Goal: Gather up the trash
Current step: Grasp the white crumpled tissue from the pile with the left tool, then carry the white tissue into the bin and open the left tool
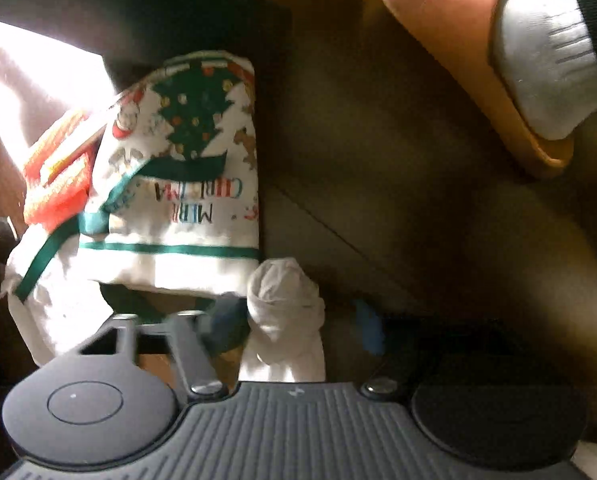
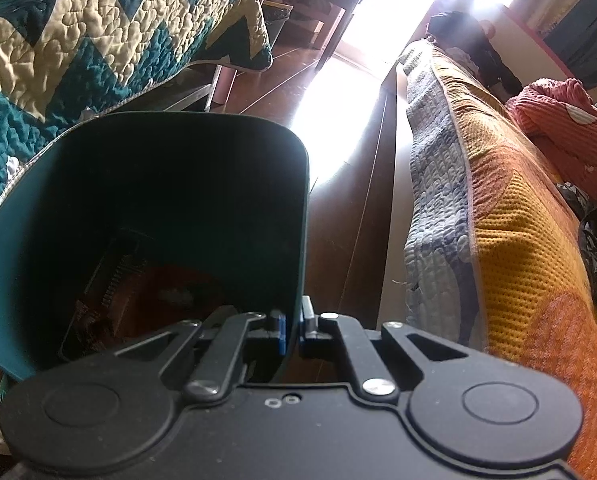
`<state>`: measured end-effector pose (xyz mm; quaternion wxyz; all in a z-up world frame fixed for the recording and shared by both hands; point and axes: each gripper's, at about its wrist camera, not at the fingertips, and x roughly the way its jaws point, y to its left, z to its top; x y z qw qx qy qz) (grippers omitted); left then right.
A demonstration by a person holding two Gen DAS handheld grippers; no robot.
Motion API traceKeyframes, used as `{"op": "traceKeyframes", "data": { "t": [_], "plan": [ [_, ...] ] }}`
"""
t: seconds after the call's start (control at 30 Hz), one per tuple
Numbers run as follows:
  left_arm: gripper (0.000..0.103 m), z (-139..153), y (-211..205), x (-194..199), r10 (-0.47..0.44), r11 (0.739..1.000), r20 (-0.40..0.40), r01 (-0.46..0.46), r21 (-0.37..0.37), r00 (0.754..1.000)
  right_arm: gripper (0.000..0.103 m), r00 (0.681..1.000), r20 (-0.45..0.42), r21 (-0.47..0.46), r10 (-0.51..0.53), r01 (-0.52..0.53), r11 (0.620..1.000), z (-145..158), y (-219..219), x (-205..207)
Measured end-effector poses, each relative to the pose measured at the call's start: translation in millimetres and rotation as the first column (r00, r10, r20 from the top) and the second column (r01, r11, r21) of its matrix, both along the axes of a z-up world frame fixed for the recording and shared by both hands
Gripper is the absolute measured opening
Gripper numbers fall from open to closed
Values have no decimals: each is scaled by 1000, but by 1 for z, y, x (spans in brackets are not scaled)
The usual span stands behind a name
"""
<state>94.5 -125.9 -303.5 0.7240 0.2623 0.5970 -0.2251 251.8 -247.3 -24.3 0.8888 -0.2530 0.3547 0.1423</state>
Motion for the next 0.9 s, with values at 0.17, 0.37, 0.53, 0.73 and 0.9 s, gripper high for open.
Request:
{"op": "traceKeyframes", "data": {
  "t": [0.17, 0.37, 0.53, 0.73, 0.9],
  "plan": [
    [22, 13, 6, -2, 22, 999, 28, -21, -34, 999, 5, 1000, 1, 0, 5, -5, 1000, 0, 0, 0],
    [22, 61, 21, -1, 14, 997, 54, -9, -80, 998, 5, 1000, 13, -10, 22, -22, 1000, -1, -2, -3],
    [22, 126, 39, 0, 57, 983, 68, -44, -179, 996, 5, 999, 16, -25, 31, -30, 999, -2, -4, -7],
    [22, 220, 53, 9, 108, 937, 159, -48, -346, 981, 5, 997, 45, -89, 60, -56, 994, -6, -7, -15],
    [22, 275, 46, 41, 211, 877, 257, -67, -476, 943, 5, 996, 49, -102, 70, -65, 993, -6, -10, -20]
  ]
}}
